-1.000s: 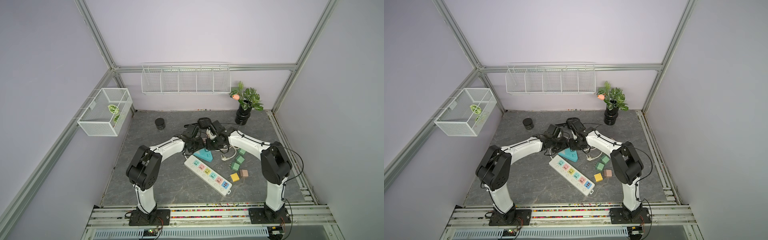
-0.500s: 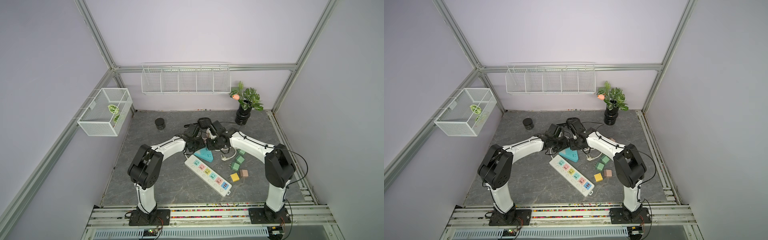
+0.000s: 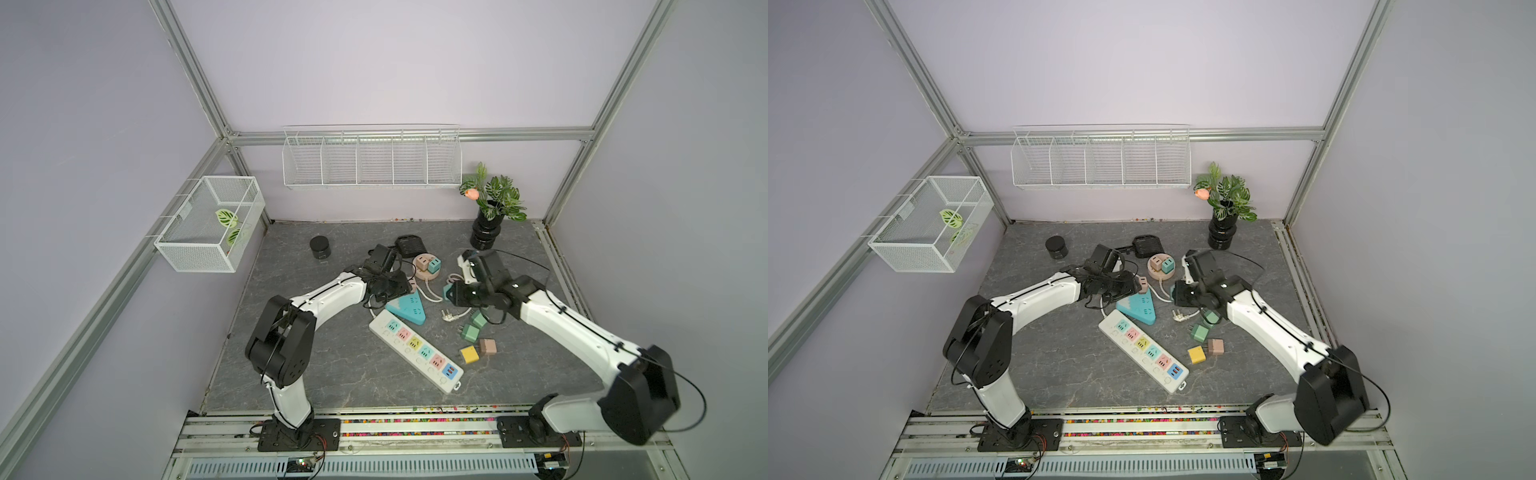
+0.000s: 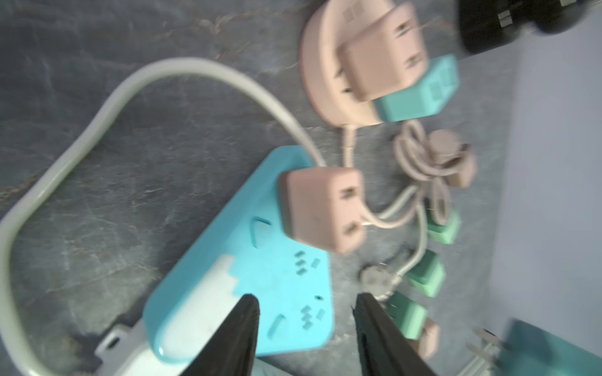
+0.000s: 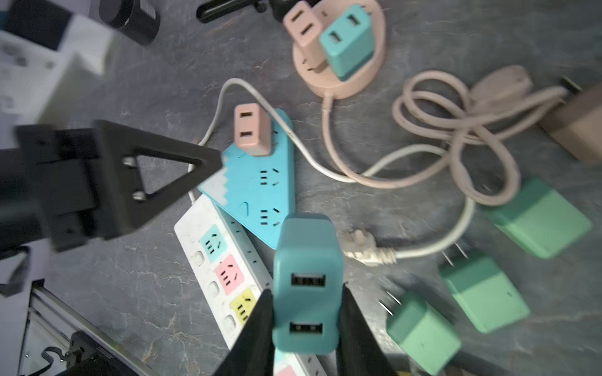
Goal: Pull the plug off the socket
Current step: Place the plug at the center of the board.
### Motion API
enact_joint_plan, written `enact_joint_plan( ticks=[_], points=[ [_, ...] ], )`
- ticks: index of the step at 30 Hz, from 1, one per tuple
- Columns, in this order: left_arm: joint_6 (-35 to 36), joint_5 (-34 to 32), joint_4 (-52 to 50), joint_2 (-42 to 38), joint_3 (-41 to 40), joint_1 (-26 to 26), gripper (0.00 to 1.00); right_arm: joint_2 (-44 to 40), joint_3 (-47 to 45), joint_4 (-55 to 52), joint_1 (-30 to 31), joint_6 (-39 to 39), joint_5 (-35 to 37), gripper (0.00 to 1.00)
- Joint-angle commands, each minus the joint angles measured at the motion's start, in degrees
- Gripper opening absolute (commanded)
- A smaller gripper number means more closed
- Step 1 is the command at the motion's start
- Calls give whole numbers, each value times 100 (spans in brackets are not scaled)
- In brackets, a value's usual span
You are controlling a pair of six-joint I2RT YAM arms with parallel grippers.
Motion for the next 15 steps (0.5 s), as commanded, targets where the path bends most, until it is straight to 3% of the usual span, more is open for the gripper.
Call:
enact_joint_plan(
  ticks=[1, 7, 11, 15],
  points=[
    [271, 86, 435, -638, -208, 13, 55, -815, -1104, 694, -667, 856, -496, 25],
    [127, -822, 784, -1650, -1038, 13, 56, -1618, -2642, 1694, -2423, 1884, -1675, 27],
    [-114, -1533, 919, -2427, -1677, 51, 58, -1591, -2773, 1420, -2834, 1775, -1686, 29],
    [-572, -1812, 1225, -3057, -2437, 286, 72, -1330, -2954, 1572, -3086, 1824, -1774, 31]
  ],
)
